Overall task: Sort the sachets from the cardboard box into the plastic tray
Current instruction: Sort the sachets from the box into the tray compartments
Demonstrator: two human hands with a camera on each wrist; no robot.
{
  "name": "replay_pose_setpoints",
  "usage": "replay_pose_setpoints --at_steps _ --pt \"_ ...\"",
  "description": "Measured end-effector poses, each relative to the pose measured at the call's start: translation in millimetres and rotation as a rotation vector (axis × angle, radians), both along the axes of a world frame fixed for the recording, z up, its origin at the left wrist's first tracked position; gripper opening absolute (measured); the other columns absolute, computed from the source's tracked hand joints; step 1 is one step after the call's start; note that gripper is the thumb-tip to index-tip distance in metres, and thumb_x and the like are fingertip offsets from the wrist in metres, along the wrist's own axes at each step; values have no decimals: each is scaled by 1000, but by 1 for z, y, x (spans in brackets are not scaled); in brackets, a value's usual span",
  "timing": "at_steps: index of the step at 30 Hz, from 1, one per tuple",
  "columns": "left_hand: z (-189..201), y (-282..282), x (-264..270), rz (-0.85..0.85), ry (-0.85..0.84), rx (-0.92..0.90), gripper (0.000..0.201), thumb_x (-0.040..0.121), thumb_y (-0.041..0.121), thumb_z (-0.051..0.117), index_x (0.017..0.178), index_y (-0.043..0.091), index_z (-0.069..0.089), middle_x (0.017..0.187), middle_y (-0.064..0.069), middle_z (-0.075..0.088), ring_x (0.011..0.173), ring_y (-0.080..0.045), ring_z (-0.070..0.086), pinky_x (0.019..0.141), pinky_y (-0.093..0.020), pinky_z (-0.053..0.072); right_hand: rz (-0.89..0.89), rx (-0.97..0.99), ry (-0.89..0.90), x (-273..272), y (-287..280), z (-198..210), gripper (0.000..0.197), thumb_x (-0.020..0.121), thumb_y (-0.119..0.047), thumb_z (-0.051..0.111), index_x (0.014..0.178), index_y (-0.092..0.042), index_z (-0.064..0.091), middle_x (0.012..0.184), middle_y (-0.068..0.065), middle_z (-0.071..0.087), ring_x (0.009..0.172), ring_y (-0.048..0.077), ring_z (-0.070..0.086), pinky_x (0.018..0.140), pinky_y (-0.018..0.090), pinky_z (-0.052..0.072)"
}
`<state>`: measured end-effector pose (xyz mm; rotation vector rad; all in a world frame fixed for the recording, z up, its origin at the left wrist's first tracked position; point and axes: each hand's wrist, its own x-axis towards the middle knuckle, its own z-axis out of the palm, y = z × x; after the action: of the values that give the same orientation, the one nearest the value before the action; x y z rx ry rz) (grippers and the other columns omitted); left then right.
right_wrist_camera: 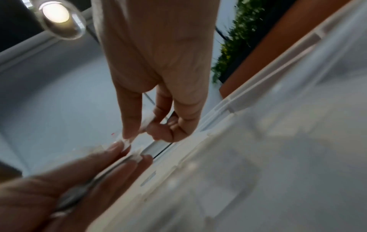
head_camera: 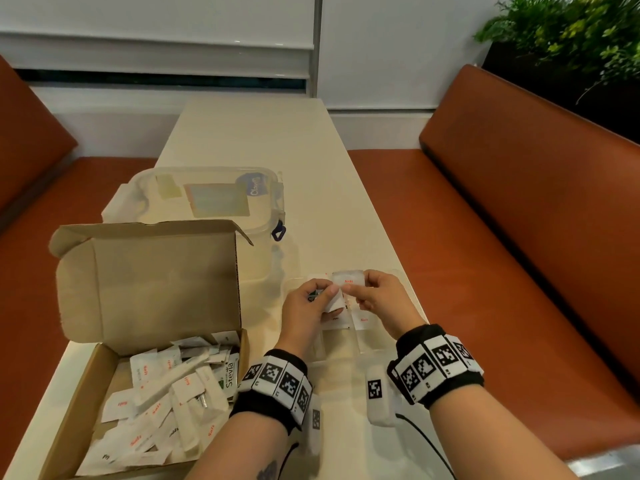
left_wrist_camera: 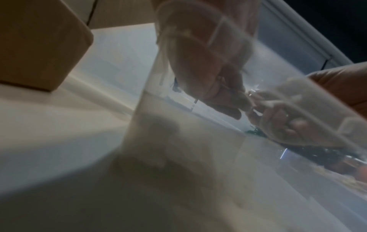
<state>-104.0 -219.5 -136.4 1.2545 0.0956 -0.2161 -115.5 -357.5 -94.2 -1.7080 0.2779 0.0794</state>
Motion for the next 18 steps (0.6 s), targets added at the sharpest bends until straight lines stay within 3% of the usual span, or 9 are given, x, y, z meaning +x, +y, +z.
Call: replay_pose_setpoints --at_steps 2,4,6,8,13,16,18 --pt "0 0 0 3 -22 63 10 87 11 66 77 12 68 84 -1 64 78 -13 62 64 -26 57 22 -167 -63 2 -3 1 14 81 -18 72 94 -14 66 88 -1 65 76 12 59 64 21 46" --pt "-1 0 0 4 -28 99 12 88 12 66 76 13 68 84 -3 65 79 -15 63 68 -30 59 45 -295 -138 5 -7 4 14 84 -22 69 97 -19 70 95 -3 67 80 9 59 70 20 45" --pt "-1 -1 0 20 -28 97 10 88 12 65 79 11 69 87 -7 65 80 -17 63 70 -31 59 83 -402 -135 8 -8 6 6 85 -21 68 88 -19 72 86 -6 68 70 -1 55 64 10 39" --pt "-3 -2 1 47 -36 110 9 88 12 65 81 8 69 87 -7 64 80 -17 62 71 -32 59 122 -495 -89 10 -10 5 7 85 -21 68 83 -17 73 77 -8 67 64 -4 52 58 7 36" --pt "-5 -1 1 30 -44 109 9 89 11 64 83 10 70 79 -2 64 75 -14 63 68 -30 58 158 -475 -84 8 -10 6 5 84 -17 70 83 -12 73 73 -4 68 66 5 59 58 5 42" --pt "-6 -2 2 74 -38 73 11 91 10 61 90 14 72 90 0 65 78 -6 65 67 -26 57 160 -636 -64 10 -18 10 10 87 -18 66 87 -9 72 81 3 70 71 9 58 65 14 45" --pt "-7 -2 3 96 -35 46 16 92 9 59 89 17 72 100 0 64 90 -11 63 69 -25 56 219 -783 -27 10 -26 13 14 90 -20 63 93 -9 72 89 4 70 77 11 59 71 20 46"
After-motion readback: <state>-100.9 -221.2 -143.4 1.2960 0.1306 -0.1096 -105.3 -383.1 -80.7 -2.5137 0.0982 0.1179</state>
